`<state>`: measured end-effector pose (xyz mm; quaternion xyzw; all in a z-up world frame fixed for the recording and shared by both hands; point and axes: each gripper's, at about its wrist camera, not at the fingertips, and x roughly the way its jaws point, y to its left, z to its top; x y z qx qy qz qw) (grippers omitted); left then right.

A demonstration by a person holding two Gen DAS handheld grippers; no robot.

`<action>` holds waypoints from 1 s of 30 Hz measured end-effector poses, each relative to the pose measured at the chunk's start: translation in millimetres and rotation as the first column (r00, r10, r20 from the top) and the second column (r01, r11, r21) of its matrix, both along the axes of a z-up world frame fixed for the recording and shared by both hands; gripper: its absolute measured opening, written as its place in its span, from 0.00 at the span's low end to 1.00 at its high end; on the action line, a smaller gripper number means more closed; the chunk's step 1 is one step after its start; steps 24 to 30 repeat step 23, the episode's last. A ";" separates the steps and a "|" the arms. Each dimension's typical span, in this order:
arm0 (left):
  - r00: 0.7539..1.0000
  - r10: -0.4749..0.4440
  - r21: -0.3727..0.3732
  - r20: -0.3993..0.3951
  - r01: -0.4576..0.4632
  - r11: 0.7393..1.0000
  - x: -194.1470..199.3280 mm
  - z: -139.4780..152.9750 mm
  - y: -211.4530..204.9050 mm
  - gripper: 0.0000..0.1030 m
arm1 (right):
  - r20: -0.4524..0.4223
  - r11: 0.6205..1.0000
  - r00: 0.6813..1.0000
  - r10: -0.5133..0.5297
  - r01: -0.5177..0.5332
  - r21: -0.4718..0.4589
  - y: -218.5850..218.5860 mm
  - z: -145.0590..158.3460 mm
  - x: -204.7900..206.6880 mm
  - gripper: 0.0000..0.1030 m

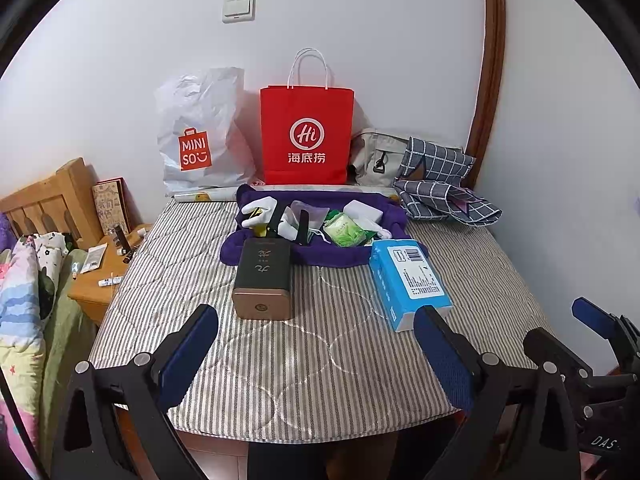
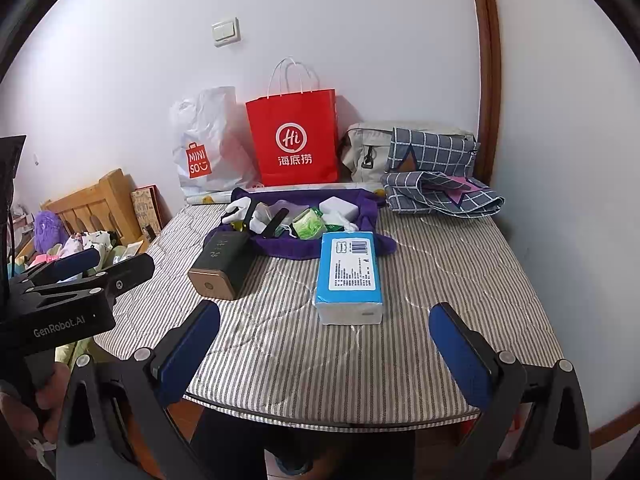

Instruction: Organize soft objects

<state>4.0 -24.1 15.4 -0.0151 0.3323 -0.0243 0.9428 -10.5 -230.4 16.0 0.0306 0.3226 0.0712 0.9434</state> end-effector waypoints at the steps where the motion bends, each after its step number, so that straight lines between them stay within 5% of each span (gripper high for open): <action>1: 1.000 0.000 0.000 0.000 0.000 1.000 0.0 0.2 -0.2 0.96 | 0.000 1.000 1.000 0.000 0.000 0.000 -0.1 0.0 -0.1 1.00; 30: 1.000 0.003 0.000 0.010 -0.003 1.000 1.8 4.1 3.6 0.96 | -0.002 1.000 1.000 0.006 -0.006 -0.003 6.4 -0.6 0.5 1.00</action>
